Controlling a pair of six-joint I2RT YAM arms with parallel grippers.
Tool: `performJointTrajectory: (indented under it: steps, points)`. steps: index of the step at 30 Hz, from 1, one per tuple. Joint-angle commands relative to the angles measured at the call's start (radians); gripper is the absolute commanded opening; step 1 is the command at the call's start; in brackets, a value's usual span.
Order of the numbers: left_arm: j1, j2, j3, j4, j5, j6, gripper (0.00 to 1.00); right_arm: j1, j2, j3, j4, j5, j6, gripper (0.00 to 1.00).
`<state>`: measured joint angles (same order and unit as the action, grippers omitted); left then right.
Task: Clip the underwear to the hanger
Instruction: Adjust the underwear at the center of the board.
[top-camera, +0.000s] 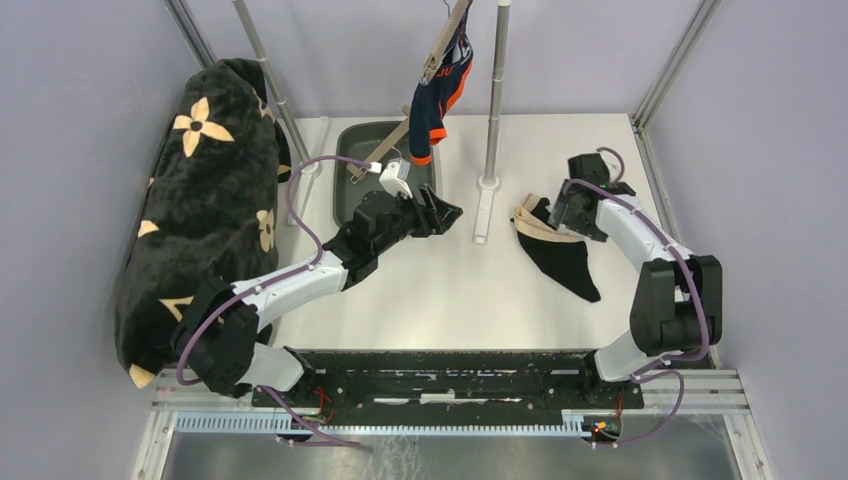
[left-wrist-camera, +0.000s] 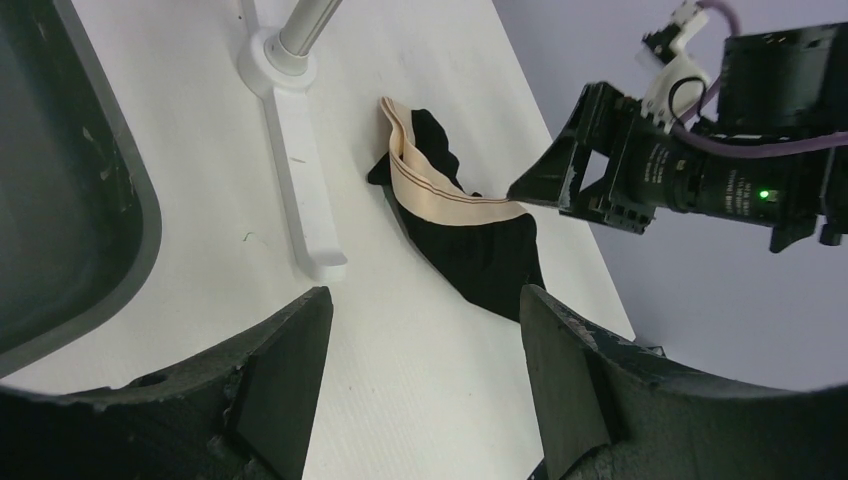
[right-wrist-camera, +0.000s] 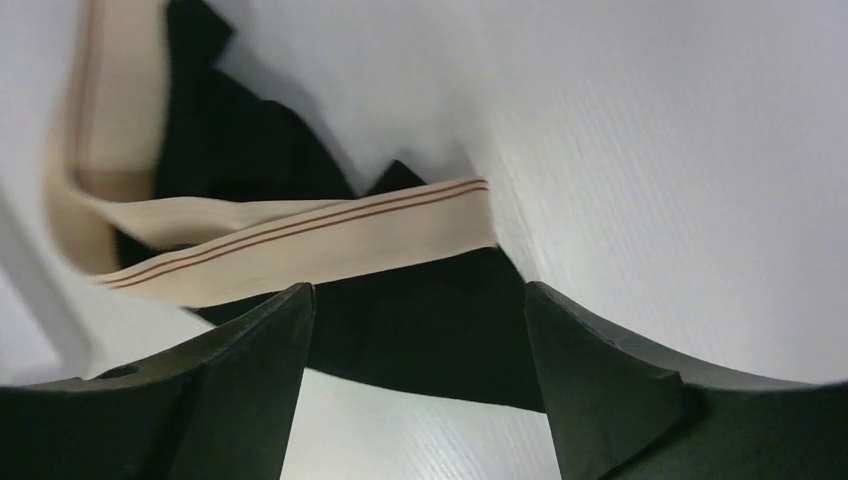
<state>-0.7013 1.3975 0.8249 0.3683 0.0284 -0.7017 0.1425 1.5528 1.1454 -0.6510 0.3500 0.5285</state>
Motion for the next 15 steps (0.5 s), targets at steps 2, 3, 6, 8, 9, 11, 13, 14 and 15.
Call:
performJointTrajectory:
  steps: [2,3,6,8,9,11,13,14,15]
  points:
    - [0.006,-0.011,0.003,0.051,0.011,0.035,0.76,-0.123,-0.012,-0.085,0.086,-0.124,0.034,0.86]
    - [0.006,-0.009,0.005,0.052,0.014,0.034,0.76,-0.134,-0.01,-0.091,0.091,-0.128,0.031,0.86]
    - [0.006,-0.001,0.007,0.055,0.019,0.032,0.76,-0.172,0.012,-0.114,0.122,-0.176,0.03,0.85]
    - [0.006,0.002,0.008,0.057,0.021,0.031,0.75,-0.192,0.034,-0.128,0.151,-0.222,0.033,0.85]
    - [0.006,0.003,0.008,0.058,0.021,0.031,0.76,-0.202,0.05,-0.131,0.161,-0.241,0.034,0.84]
    - [0.007,0.004,0.006,0.058,0.021,0.031,0.76,-0.209,0.068,-0.141,0.182,-0.25,0.034,0.82]
    - [0.008,0.005,0.006,0.058,0.021,0.032,0.76,-0.214,0.079,-0.145,0.192,-0.256,0.034,0.77]
    - [0.007,0.005,0.006,0.058,0.021,0.031,0.76,-0.216,0.081,-0.149,0.2,-0.257,0.034,0.73]
    - [0.006,0.006,0.006,0.059,0.021,0.031,0.76,-0.218,0.082,-0.148,0.201,-0.255,0.034,0.69]
